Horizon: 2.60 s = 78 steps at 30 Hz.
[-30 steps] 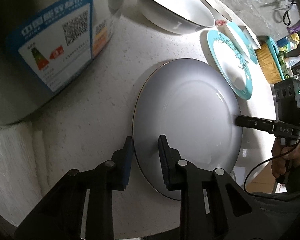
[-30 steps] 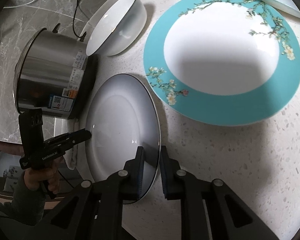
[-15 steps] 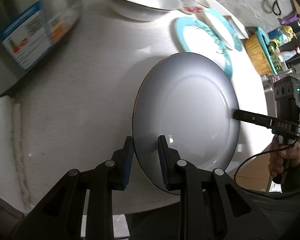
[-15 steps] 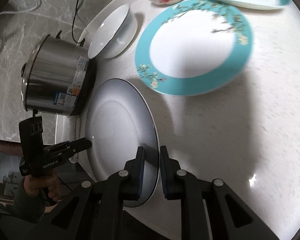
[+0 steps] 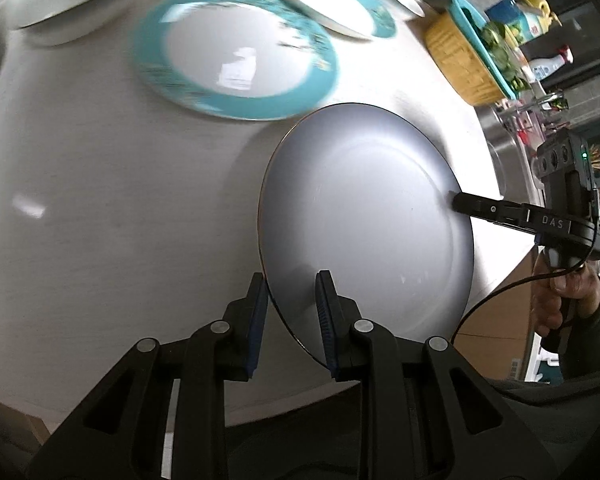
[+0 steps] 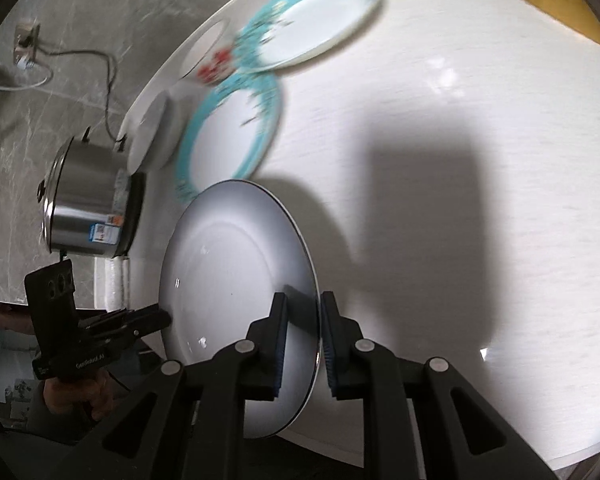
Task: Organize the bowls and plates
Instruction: 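Lift the grey-rimmed plate off the counter with both grippers, then carry the plate toward the rice cooker, set it down, open both grippers, then close both grippers on the rim of a teal-rimmed floral plate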
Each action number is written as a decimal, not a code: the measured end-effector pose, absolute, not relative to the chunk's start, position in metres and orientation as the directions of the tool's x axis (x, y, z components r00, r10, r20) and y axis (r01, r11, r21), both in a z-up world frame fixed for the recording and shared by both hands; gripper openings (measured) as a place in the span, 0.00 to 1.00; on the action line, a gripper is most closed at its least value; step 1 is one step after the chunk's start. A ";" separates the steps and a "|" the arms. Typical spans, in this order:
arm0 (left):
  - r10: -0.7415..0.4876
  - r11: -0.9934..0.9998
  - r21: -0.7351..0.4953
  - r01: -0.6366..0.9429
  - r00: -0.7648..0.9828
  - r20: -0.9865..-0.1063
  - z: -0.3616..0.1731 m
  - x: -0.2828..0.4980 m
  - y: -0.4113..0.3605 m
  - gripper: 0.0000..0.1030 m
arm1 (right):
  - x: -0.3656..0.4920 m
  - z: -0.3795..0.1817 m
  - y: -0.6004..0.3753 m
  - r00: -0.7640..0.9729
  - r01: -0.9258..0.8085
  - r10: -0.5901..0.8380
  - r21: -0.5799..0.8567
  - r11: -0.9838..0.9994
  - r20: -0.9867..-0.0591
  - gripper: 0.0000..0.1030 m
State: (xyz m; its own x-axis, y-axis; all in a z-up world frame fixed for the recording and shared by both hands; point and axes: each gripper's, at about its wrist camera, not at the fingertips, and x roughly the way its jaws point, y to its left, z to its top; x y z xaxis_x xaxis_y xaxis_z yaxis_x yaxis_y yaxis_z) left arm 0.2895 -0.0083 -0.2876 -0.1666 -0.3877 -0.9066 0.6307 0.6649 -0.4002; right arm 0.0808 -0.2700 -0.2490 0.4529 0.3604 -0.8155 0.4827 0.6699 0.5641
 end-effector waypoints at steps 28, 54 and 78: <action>-0.440 0.669 -0.409 0.621 -0.112 -0.891 -0.304 0.292 -0.046 0.55 | 0.047 -0.270 -0.323 0.472 0.475 0.295 0.521 0.709 -0.831 0.35; -0.616 0.680 -0.538 0.498 -0.010 -0.788 -0.282 0.456 0.006 0.94 | 0.189 -0.196 -0.273 0.735 0.255 0.353 0.718 0.647 -0.579 1.00; -0.464 0.743 -0.446 0.500 -0.095 -0.880 -0.340 0.499 -0.060 0.92 | 0.265 -0.288 -0.307 0.563 0.323 0.478 0.712 0.624 -0.674 0.78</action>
State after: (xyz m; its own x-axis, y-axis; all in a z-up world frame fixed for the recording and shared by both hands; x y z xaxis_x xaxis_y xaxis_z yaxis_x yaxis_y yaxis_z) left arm 0.4990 -0.0599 -0.3396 -0.0950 -0.4645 -0.8805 0.4996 0.7428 -0.4458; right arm 0.2652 -0.3069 -0.2875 0.5630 0.4782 -0.6740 0.3225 0.6237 0.7120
